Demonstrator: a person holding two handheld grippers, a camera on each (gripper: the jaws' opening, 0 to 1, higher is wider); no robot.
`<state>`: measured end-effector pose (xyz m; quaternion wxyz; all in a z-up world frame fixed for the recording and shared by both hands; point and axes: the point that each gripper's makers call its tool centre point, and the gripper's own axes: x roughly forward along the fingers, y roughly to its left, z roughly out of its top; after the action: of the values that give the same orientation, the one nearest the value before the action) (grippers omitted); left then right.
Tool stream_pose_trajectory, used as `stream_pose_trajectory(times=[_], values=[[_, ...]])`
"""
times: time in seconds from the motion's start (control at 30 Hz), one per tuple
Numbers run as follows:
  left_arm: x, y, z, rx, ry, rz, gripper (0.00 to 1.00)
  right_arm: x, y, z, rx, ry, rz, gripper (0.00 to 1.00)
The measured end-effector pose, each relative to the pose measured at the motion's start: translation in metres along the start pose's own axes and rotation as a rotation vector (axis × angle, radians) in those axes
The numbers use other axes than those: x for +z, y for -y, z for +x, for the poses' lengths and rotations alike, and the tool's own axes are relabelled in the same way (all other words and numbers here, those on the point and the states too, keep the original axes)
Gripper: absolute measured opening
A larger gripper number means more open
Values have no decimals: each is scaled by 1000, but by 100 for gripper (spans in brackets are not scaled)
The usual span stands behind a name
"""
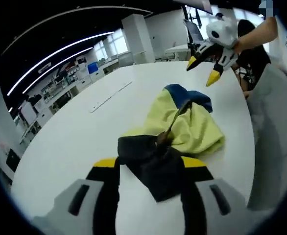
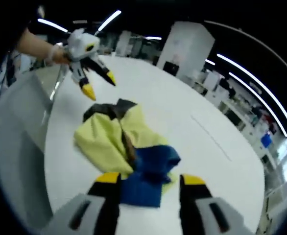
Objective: Fold the garment on the visible template until the final outline fits inside the template.
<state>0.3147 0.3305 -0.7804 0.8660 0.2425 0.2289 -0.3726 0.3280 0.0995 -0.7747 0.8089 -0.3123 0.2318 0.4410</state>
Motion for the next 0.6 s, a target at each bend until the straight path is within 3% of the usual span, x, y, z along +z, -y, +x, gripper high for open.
stream_pose_trajectory(times=[0.23,0.37,0.6], values=[[5,1,14,-41,-40,87,40,4,-1,11,42,-3,-54,39],[8,5,25,-60,-54,93,37,7,-6,21,70,-10,-93,33],[5,10,41,-93,-84,126,22,5,-16,44,123,-47,-223,20]])
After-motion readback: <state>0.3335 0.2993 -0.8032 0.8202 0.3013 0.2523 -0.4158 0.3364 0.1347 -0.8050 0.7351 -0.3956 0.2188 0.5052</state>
